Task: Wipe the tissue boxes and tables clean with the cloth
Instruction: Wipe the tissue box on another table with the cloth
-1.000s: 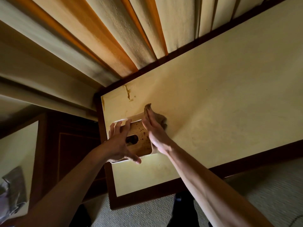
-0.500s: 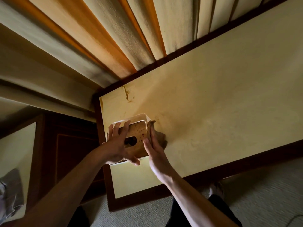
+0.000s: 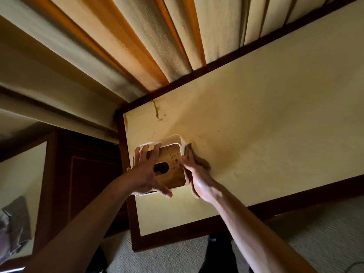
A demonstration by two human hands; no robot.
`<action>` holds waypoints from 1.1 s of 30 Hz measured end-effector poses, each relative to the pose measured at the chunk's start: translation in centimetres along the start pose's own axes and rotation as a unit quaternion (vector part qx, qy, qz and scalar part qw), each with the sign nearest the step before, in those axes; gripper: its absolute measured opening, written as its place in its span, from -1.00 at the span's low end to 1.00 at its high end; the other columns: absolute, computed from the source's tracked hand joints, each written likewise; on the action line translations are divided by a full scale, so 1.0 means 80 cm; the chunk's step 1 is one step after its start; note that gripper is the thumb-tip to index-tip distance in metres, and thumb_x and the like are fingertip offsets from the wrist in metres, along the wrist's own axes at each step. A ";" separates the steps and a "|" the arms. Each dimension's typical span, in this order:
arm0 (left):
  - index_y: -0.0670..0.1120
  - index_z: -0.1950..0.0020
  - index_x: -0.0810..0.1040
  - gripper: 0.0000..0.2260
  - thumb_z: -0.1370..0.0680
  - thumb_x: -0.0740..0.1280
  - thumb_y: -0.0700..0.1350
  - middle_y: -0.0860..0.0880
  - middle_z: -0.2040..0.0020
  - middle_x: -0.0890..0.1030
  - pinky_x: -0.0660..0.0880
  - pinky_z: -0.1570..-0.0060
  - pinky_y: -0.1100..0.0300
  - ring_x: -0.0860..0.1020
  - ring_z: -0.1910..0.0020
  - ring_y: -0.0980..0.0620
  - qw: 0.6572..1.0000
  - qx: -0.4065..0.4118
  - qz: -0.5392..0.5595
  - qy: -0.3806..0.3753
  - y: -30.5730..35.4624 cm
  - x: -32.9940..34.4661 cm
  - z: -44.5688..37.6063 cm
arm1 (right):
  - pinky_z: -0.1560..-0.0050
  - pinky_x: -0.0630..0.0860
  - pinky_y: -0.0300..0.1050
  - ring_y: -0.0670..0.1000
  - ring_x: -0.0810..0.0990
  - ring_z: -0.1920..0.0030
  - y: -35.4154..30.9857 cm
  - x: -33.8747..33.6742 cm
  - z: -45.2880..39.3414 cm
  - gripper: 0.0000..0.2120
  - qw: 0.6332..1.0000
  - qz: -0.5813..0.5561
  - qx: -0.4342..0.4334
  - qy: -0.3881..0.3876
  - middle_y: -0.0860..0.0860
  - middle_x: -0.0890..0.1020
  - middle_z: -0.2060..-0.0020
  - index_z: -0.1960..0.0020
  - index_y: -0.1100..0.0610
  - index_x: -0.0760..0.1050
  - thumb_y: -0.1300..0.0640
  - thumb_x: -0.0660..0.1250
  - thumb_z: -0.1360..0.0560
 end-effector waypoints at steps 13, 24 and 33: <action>0.24 -0.53 -0.42 0.40 -0.08 0.60 0.34 0.11 -0.54 -0.45 -0.02 -0.47 -0.42 -0.49 -0.51 -0.08 1.000 -0.018 -0.016 -0.009 0.004 -0.002 0.002 | -0.19 0.55 0.09 -0.02 0.56 -0.02 -0.040 0.024 -0.014 -0.52 0.985 0.151 -0.083 0.011 0.03 0.54 -0.02 -0.55 -0.21 0.08 -0.03 0.10 -0.67; 0.24 -0.54 -0.40 0.38 -0.12 0.62 0.30 0.11 -0.54 -0.45 -0.05 -0.46 -0.42 -0.50 -0.50 -0.09 1.000 -0.009 -0.013 -0.006 0.006 -0.002 0.004 | -0.24 0.50 -0.14 -0.27 0.52 -0.21 -0.007 0.027 0.042 -0.61 0.985 0.105 -0.134 -0.017 -0.43 0.57 -0.04 -0.27 -0.23 0.38 0.24 0.08 -0.67; 0.25 -0.54 -0.39 0.39 -0.10 0.62 0.30 0.09 -0.55 -0.44 -0.05 -0.48 -0.39 -0.52 -0.49 -0.08 1.000 -0.011 -0.004 -0.009 0.005 -0.001 0.001 | -0.43 0.14 -0.13 -0.10 0.08 -0.53 0.021 0.008 0.040 -0.35 0.988 0.138 -0.071 -0.008 -0.20 0.06 -0.51 -0.52 -0.28 -0.12 -0.27 0.07 -0.51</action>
Point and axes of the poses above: each hand's wrist, its own z-axis away from the middle knuckle, its own x-axis out of the palm, y = z × x, the point moved 1 cm from there along -z, towards the middle knuckle
